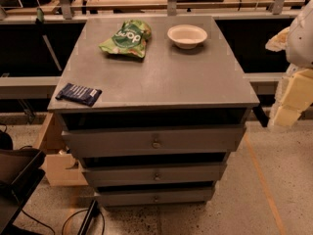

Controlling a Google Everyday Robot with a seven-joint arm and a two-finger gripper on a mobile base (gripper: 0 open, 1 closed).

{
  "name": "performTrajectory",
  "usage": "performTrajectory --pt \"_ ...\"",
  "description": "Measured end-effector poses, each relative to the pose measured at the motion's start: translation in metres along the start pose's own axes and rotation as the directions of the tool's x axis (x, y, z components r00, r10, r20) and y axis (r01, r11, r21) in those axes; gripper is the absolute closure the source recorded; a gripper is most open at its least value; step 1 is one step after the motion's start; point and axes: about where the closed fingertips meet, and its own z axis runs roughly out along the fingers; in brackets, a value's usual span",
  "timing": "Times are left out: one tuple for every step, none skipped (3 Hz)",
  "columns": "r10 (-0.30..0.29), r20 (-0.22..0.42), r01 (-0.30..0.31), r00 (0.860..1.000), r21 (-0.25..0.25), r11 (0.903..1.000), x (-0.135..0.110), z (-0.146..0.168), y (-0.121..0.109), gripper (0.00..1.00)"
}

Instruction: Pick rxbar blueberry

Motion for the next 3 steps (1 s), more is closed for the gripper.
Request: performTrajectory --pt "0.0 0.0 0.0 1.0 0.0 1.0 0.0 0.0 0.0 0.0" --pt "-0.001 0.071 -0.001 0.997 0.024 0.9997 -0.017 -0.001 -0.01 0.0" --pt "0.012 0.235 -0.023 0.972 0.042 0.9989 -0.033 0.014 -0.028 0.0"
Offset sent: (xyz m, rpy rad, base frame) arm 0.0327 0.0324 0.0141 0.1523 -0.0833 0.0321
